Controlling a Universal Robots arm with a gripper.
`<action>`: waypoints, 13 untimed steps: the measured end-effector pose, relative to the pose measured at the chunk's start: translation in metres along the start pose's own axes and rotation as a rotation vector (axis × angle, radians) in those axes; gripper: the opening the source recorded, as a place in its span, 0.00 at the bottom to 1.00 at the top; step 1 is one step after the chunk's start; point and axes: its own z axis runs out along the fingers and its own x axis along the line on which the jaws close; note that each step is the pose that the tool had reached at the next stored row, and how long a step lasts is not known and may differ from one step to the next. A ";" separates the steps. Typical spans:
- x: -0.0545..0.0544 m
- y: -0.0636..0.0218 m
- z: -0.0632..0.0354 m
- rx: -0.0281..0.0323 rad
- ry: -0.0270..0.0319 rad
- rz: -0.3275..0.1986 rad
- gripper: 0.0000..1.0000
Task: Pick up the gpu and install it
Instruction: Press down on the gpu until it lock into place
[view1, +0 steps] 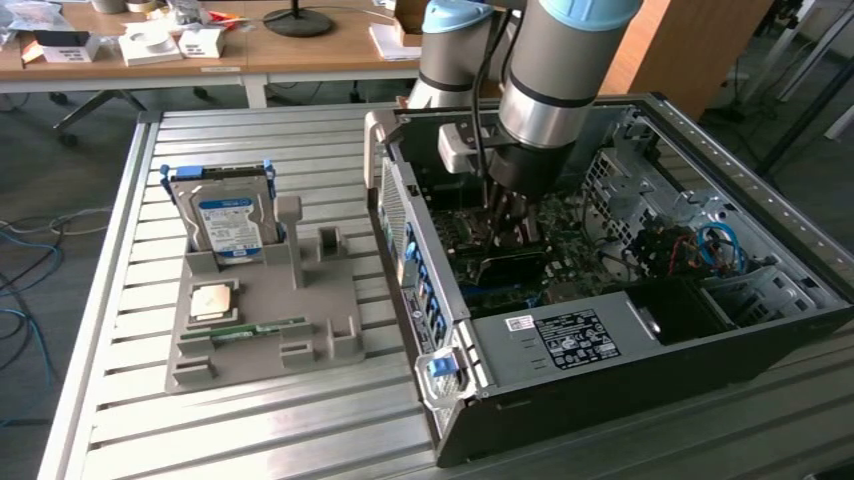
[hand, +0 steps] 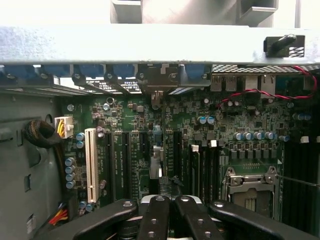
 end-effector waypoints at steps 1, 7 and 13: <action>0.000 0.0000 0.0006 0.0000 0.0000 0.000 0.10; 0.000 0.0000 0.0019 0.0001 -0.0001 0.000 0.10; 0.000 0.0000 0.0024 -0.0001 0.0002 0.000 0.10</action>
